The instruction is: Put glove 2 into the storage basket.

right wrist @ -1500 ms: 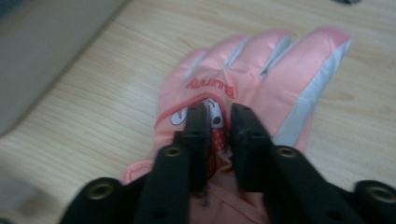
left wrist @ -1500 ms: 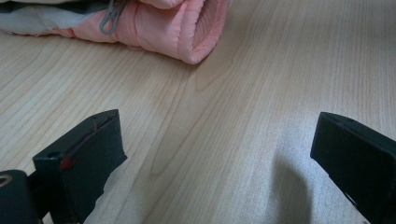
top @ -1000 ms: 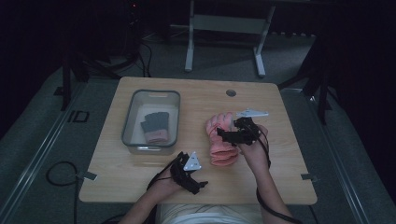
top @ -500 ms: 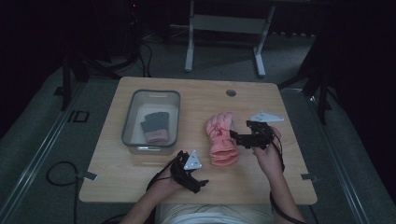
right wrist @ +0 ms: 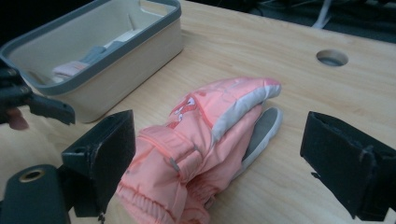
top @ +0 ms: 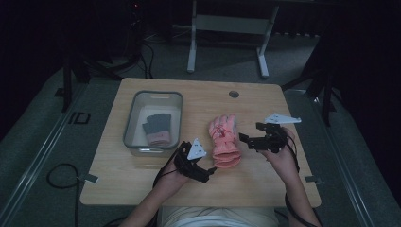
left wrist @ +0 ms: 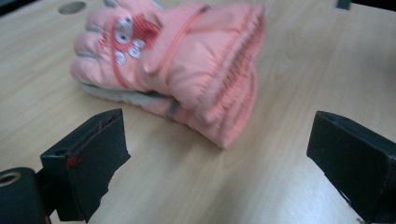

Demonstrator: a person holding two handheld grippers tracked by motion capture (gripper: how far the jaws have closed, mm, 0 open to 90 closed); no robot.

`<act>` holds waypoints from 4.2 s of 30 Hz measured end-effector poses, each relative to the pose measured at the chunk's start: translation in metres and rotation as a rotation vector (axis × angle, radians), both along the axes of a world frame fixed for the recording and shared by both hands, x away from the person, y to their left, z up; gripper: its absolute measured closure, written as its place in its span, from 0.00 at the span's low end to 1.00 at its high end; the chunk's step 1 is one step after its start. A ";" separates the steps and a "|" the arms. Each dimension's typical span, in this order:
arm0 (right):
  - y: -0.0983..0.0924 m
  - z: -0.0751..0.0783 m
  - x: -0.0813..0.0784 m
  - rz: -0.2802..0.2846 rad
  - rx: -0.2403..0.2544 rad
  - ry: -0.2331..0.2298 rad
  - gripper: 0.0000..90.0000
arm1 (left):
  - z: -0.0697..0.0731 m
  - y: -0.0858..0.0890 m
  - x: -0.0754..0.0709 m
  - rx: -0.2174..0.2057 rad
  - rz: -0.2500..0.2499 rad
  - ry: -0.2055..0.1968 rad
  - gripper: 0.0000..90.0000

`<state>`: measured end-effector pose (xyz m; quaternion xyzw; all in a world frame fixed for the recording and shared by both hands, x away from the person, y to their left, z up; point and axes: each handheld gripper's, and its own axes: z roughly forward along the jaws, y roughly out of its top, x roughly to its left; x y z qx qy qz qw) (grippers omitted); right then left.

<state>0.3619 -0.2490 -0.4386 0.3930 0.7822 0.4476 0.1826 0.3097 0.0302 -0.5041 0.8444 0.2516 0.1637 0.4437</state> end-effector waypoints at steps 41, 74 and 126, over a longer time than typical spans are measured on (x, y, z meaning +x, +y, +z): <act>0.011 -0.070 0.058 -0.036 -0.209 0.185 0.52 | 0.009 -0.038 0.110 0.005 0.223 0.230 0.15; 0.018 -0.072 0.072 0.050 -0.001 0.382 0.74 | -0.013 -0.035 0.133 -0.113 0.101 0.531 0.85; 0.132 0.067 0.088 0.206 0.042 0.137 0.74 | 0.137 0.080 0.113 -0.092 0.283 0.270 0.85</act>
